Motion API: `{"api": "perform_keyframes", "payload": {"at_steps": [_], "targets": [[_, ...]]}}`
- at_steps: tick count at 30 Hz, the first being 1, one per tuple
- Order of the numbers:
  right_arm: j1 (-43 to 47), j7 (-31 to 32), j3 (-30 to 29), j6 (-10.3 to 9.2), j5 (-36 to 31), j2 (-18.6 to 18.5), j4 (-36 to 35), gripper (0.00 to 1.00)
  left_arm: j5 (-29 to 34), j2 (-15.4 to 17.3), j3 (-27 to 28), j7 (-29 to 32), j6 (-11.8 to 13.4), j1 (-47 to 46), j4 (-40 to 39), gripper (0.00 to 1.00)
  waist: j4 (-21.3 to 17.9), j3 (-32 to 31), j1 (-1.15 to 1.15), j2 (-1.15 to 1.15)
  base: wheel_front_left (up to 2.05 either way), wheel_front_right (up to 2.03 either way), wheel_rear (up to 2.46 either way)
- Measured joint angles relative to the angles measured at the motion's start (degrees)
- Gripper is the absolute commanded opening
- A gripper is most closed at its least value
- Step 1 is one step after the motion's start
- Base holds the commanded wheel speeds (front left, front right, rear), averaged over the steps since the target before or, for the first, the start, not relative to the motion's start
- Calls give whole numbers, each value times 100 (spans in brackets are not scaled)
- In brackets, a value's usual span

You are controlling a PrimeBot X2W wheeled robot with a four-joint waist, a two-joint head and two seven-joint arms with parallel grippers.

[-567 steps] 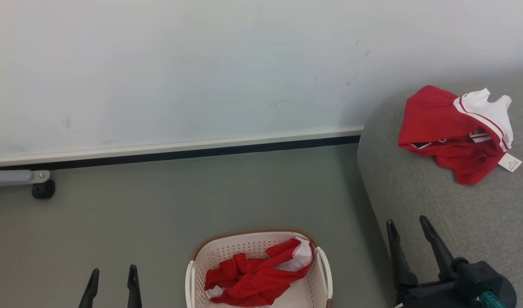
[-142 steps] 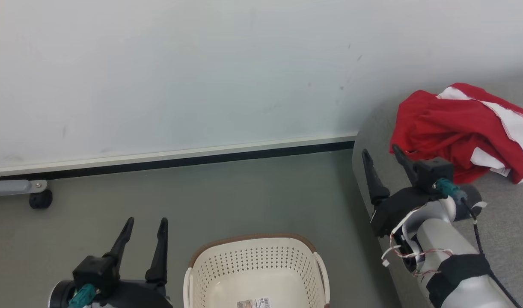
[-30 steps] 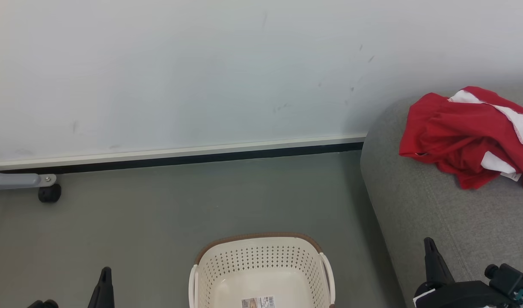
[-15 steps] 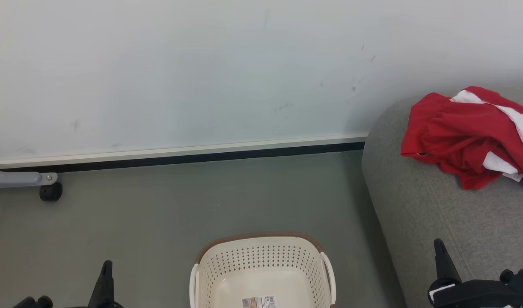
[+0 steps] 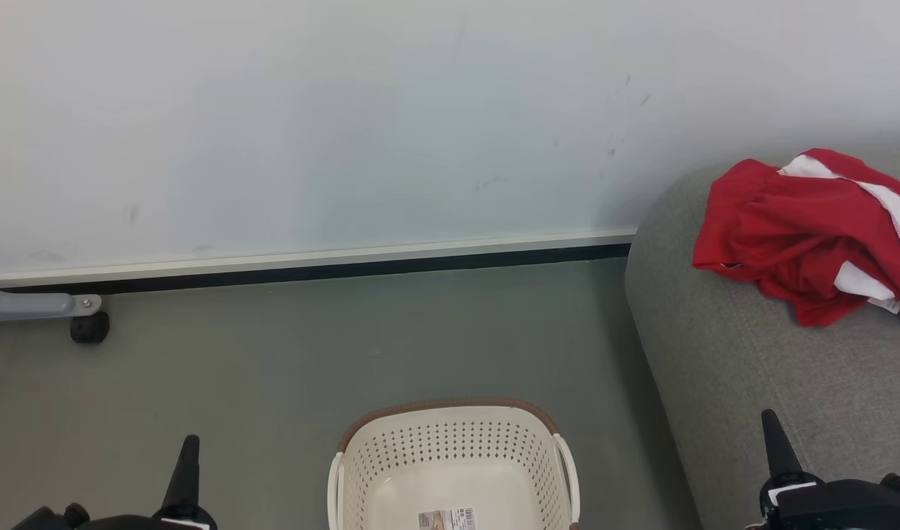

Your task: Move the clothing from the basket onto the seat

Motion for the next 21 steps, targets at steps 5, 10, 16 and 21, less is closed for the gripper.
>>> {"api": "perform_keyframes", "payload": {"at_steps": [5,10,16,21], "targets": [[-24,103,-129,69,388,19,25,0,-357,-32,59,85,-79,-68,48,0,9,4,0,0,0,0,0],[-101,202,-255,152,781,40,54,0,-720,-91,137,201,-146,-154,87,0,17,9,0,0,0,0,0],[-105,308,-401,229,1241,70,102,0,-1190,-149,198,320,-221,-269,165,0,27,14,0,0,0,0,0],[-113,417,-525,304,1624,86,155,0,-1547,-190,265,426,-304,-318,227,0,36,18,0,0,0,0,0]]}}
